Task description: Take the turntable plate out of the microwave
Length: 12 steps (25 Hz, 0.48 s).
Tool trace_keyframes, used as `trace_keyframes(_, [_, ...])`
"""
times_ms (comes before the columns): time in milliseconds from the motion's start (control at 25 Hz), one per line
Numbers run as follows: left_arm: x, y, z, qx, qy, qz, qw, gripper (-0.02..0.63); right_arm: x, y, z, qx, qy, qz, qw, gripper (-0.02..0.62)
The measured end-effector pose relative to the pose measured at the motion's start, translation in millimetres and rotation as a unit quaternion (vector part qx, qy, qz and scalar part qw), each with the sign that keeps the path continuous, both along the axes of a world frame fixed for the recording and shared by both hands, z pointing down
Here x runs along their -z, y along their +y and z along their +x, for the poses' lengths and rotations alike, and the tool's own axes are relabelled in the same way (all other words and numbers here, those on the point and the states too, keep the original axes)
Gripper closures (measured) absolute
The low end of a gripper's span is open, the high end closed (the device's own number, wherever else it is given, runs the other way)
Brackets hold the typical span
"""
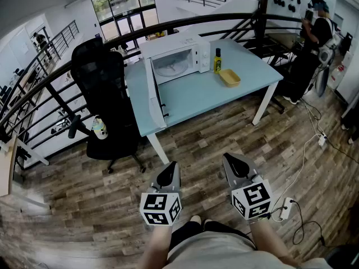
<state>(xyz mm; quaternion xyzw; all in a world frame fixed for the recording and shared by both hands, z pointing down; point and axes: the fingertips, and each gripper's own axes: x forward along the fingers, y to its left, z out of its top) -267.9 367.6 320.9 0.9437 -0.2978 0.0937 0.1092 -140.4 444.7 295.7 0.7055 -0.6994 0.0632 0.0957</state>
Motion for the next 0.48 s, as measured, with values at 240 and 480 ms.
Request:
trace_keyframes(240, [-6.4,-0.7,-5.7,0.008,-0.003,-0.003,1.0000,0.604,-10.1,3.0,-2.9,0.000,-0.014,-0.003,1.000,0.584])
trace_keyframes(480, [-0.1,2.8,3.7,-0.003,-0.002,0.012,0.9999,0.604,-8.6,2.1,-6.2,0.009,-0.029,0.004,1.000,0.584])
